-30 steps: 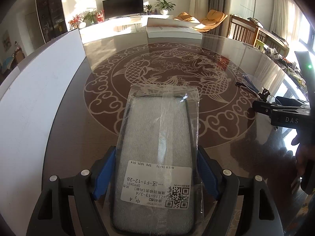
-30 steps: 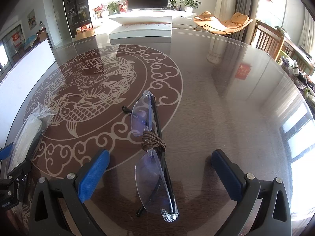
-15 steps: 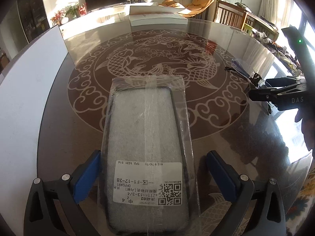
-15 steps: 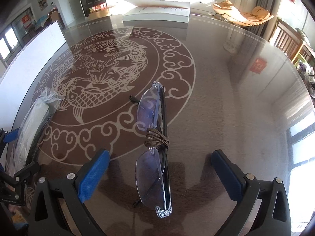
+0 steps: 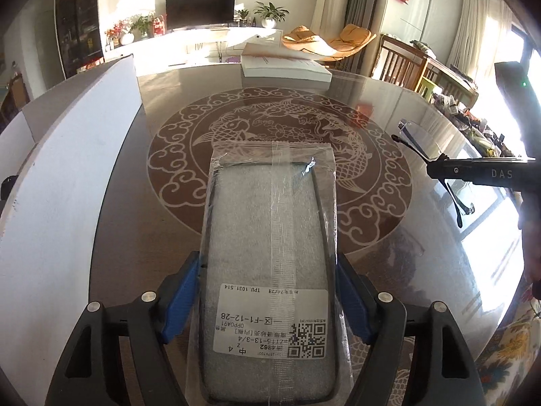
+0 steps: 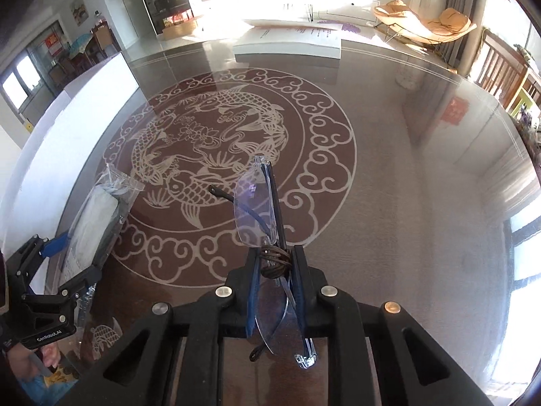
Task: Organize objects
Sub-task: 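Carry the bagged protector and eyeglasses into the white box and release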
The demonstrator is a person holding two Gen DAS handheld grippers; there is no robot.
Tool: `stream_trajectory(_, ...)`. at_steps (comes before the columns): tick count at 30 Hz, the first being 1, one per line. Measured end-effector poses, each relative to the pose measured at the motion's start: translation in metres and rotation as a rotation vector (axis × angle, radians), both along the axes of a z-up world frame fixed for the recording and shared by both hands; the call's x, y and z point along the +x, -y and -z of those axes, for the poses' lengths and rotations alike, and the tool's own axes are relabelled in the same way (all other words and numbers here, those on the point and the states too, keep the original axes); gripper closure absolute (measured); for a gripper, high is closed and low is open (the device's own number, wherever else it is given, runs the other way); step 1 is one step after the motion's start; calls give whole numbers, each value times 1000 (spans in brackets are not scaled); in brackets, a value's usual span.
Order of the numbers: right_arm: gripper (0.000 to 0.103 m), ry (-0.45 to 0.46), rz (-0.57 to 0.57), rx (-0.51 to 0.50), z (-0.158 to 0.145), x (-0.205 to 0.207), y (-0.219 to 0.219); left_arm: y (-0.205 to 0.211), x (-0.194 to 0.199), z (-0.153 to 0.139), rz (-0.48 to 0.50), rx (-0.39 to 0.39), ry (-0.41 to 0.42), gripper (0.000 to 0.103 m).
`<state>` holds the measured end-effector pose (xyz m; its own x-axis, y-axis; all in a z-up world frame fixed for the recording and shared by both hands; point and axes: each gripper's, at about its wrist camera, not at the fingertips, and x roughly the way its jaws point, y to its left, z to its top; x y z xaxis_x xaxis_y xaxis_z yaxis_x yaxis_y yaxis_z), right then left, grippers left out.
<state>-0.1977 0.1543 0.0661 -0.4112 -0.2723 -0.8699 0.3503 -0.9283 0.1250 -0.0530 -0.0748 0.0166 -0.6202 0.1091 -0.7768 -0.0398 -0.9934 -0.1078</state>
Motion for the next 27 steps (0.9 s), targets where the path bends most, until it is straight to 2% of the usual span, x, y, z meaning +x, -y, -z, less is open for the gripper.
stream_trajectory(3, 84, -25, -30, -92, -32, 8, 23, 25, 17, -40, -44, 90, -69, 29)
stream_trajectory(5, 84, -39, -72, -162, -54, 15, 49, 52, 31, -69, -81, 122, -119, 29)
stream_trajectory(8, 84, -54, -167, -273, -86, 27, 108, 103, 52, -105, -160, 96, -178, 29)
stream_trajectory(10, 84, -37, -239, -357, -98, 38, 156, 144, 63, -115, -234, 65, -180, 29)
stream_trajectory(13, 84, -1, -361, -413, -103, 57, 237, 205, 74, -110, -365, -27, -130, 29)
stream_trajectory(16, 84, 20, -453, -389, -92, 78, 306, 254, 76, -85, -458, -90, -24, 29)
stream_trajectory(19, 83, 48, -509, -333, -70, 94, 359, 278, 76, -58, -499, -124, 75, 28)
stream_trajectory(21, 79, 86, -528, -274, -51, 99, 381, 284, 76, -46, -514, -128, 125, 27)
stream_trajectory(23, 58, 127, -524, -248, -36, 100, 390, 286, 78, -39, -514, -116, 134, 24)
stream_trajectory(25, 58, 127, -520, -251, -33, 100, 388, 283, 81, -40, -511, -118, 122, 14)
stream_trajectory(27, 56, 107, -522, -242, -38, 100, 385, 278, 84, -45, -513, -147, 95, 11)
